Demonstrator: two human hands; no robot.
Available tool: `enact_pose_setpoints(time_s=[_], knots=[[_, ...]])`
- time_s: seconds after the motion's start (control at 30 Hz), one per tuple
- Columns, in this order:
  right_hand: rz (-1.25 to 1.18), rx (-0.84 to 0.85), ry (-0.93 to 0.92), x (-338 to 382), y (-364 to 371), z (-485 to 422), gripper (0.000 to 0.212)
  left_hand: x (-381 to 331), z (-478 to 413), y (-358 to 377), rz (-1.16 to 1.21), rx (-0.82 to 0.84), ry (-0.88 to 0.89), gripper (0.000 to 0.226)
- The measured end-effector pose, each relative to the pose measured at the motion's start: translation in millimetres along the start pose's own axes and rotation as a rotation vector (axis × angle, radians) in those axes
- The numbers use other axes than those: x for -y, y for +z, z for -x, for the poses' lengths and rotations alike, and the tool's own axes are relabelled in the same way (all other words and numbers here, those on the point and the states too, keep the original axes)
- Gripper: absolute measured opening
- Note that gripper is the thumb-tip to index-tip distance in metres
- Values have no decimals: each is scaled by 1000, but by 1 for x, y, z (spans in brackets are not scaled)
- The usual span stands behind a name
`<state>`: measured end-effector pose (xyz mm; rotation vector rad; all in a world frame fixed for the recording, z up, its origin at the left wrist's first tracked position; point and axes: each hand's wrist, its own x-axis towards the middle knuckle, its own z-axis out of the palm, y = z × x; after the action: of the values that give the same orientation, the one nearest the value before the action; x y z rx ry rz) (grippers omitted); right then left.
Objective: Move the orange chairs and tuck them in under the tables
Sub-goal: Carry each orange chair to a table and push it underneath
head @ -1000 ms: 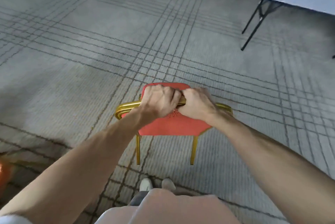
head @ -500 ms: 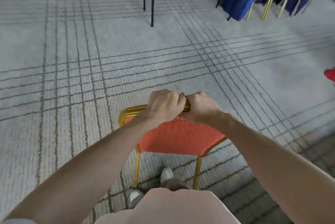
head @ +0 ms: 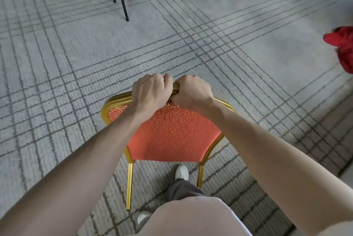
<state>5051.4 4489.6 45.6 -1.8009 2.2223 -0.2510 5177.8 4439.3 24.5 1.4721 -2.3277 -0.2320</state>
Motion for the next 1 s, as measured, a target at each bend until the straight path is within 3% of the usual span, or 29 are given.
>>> enact_pose_setpoints(time_s=[0.33, 0.53, 0.8, 1.0], knots=[[-39, -69, -90, -36, -16, -131, 23, -5, -131, 16, 81, 151, -67, 54], [-89, -7, -66, -62, -23, -213, 27, -4, -212, 46, -50, 134, 1, 29], [-10, 100, -46, -96, -47, -336, 31, -4, -341, 81, 63, 289, -4, 49], [71, -45, -43, -116, -97, -389, 24, -24, -424, 77, 84, 192, 158, 48]])
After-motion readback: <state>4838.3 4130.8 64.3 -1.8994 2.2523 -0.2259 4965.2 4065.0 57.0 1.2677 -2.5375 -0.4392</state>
